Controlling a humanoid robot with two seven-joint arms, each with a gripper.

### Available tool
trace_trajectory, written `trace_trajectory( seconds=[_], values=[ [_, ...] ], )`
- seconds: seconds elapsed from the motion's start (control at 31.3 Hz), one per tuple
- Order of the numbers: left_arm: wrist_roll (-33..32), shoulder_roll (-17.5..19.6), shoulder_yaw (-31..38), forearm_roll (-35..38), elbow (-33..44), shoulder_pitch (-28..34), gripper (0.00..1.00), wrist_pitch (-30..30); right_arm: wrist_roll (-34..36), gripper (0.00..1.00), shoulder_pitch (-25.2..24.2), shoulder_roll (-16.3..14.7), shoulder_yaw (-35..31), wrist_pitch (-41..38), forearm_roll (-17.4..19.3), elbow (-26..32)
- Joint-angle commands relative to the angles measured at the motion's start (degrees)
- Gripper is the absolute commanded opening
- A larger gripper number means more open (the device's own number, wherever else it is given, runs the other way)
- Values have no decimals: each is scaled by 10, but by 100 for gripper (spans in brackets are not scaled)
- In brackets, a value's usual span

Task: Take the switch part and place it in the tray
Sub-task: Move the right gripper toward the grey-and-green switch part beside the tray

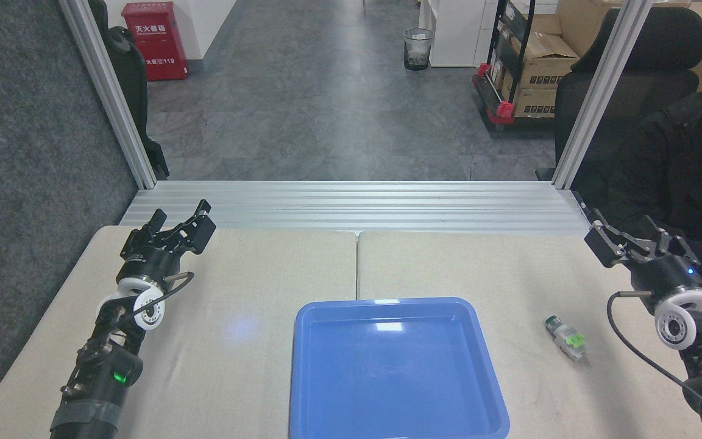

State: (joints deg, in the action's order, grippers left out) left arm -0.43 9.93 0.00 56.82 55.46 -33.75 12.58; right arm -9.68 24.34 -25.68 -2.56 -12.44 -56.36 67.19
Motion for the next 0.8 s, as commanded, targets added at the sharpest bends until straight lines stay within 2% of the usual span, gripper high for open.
trace_trajectory(
  seconds=[0.0,0.77],
  values=[
    [1,1,-18,13,0,1,100,0,-1,98,-10,4,4,0,-7,-5],
    [-1,0,-13,0,0,1,100,0,-1,98,-15,-4,7,-5,-6,-4]
  ],
)
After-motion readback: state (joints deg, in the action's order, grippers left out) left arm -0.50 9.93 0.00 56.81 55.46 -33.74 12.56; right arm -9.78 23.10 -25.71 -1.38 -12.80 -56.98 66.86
